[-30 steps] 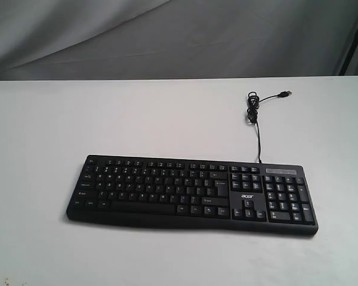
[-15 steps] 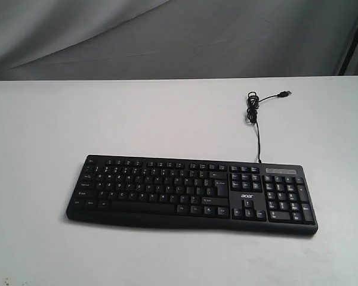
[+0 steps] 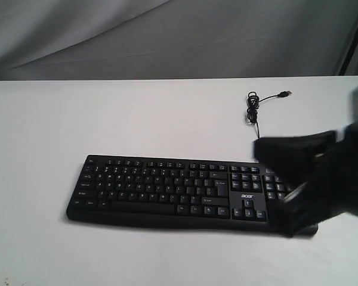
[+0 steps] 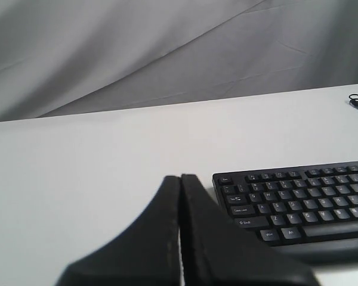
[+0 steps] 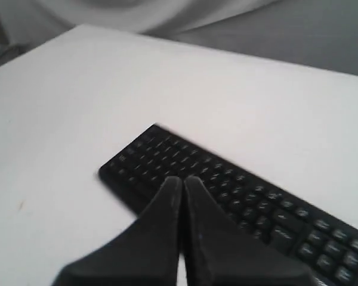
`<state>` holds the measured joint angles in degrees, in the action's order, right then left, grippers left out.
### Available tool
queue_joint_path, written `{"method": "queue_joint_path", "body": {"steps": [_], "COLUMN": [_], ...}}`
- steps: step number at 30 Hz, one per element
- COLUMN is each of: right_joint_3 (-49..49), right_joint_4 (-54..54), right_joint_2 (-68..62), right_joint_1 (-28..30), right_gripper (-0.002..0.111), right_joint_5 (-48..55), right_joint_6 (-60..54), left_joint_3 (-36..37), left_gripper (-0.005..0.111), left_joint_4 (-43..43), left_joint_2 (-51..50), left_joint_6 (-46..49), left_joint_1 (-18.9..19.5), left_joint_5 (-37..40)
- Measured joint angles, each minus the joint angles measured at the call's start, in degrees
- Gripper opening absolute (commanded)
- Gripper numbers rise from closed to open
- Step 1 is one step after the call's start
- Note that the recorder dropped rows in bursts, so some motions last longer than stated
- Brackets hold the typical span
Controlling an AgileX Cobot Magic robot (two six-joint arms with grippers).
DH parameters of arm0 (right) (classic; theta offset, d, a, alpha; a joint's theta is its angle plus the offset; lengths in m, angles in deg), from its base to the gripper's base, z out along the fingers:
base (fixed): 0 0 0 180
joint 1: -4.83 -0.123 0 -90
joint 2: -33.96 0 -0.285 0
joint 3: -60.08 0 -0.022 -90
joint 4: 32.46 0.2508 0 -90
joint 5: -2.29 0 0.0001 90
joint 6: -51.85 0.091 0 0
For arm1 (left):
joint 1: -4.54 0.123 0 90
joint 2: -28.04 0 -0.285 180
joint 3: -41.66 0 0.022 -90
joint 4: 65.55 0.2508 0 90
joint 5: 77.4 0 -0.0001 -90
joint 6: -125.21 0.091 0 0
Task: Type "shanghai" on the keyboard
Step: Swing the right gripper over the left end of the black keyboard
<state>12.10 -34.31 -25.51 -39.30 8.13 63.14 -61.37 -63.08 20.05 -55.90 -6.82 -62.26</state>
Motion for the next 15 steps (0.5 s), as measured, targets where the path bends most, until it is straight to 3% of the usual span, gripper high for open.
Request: {"method": "queue_joint_path", "body": {"steps": [5, 10, 15], "right_joint_3": [10.2, 23.7, 33.1], "right_joint_4": [6.0, 8.2, 8.6], "right_joint_2": [-16.9, -31.3, -42.1], "right_joint_1": [-9.3, -10.5, -10.5], "right_gripper": [0.000, 0.000, 0.000], "right_joint_5": [2.3, 11.1, 12.4], "right_joint_6": [-12.9, -18.2, -21.4], "left_joint_3": [0.0, 0.0, 0.0], "left_gripper": [0.000, 0.000, 0.000], "left_joint_4": [0.0, 0.0, 0.0], "left_joint_2": [0.0, 0.0, 0.0], "left_joint_6": [0.0, 0.0, 0.0], "left_joint_1": [0.0, 0.0, 0.0], "left_joint_5": [0.0, 0.0, 0.0]}}
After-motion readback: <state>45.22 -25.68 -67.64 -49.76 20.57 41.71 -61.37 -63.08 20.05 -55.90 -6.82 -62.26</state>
